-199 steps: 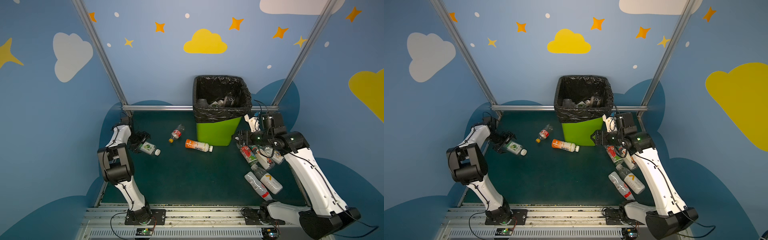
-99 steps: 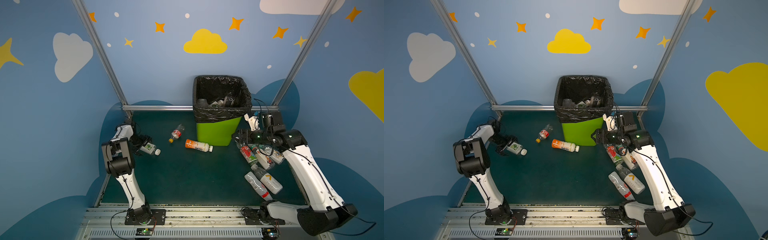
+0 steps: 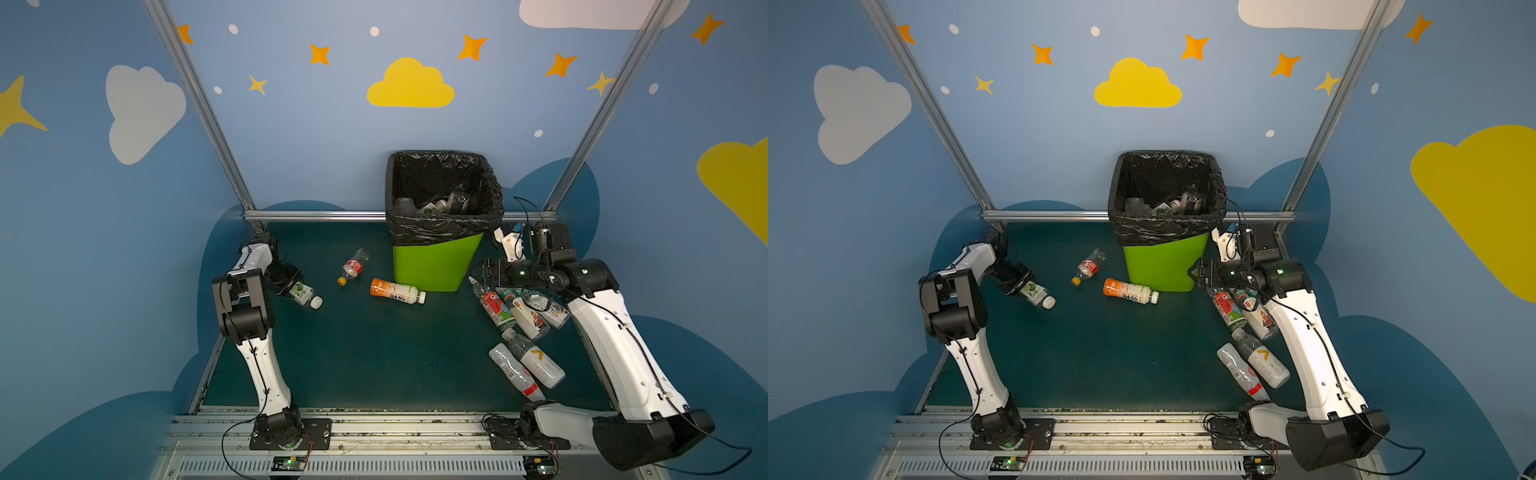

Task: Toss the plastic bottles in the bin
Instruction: 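Lift the lime-labelled bottle off the table with the left gripper, then swing the lime bottle over the green bin and open the left gripper, then withdraw the left gripper from the bin while the right gripper descends on the cluster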

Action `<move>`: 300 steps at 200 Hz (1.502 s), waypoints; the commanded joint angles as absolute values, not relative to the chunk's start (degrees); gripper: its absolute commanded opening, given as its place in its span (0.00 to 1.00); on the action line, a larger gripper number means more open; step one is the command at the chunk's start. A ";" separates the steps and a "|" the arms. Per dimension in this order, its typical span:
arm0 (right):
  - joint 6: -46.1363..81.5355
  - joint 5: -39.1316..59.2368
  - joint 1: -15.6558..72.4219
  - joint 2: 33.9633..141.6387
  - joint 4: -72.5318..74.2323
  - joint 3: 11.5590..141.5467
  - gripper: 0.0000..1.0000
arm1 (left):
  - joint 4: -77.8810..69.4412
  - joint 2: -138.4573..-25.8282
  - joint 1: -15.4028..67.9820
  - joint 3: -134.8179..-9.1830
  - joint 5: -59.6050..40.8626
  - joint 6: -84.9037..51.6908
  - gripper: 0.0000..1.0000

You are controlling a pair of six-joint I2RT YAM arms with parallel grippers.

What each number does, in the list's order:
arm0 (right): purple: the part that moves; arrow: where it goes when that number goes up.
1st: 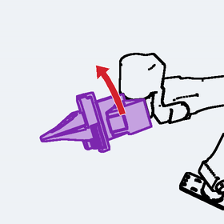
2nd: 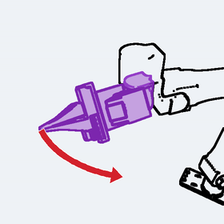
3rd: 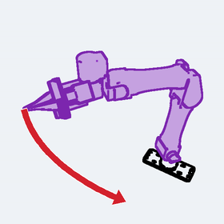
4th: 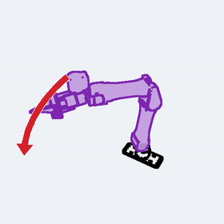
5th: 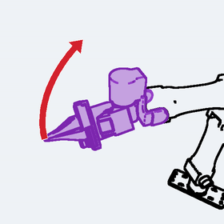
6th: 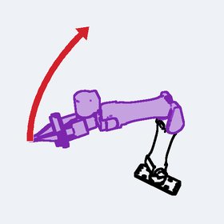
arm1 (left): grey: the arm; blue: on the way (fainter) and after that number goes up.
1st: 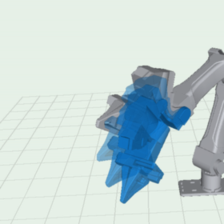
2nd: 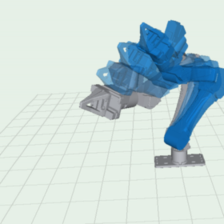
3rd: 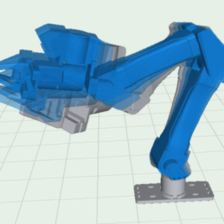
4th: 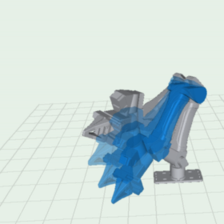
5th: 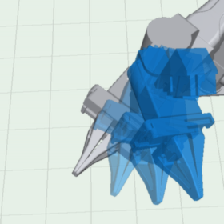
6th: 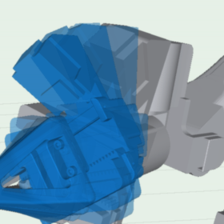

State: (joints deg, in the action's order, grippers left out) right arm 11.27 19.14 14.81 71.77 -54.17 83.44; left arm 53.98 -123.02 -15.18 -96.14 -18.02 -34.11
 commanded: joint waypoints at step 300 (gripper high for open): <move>13.05 18.96 13.30 68.87 -58.11 86.14 0.87 | 52.56 -104.36 24.42 -151.71 -5.45 -24.05 1.00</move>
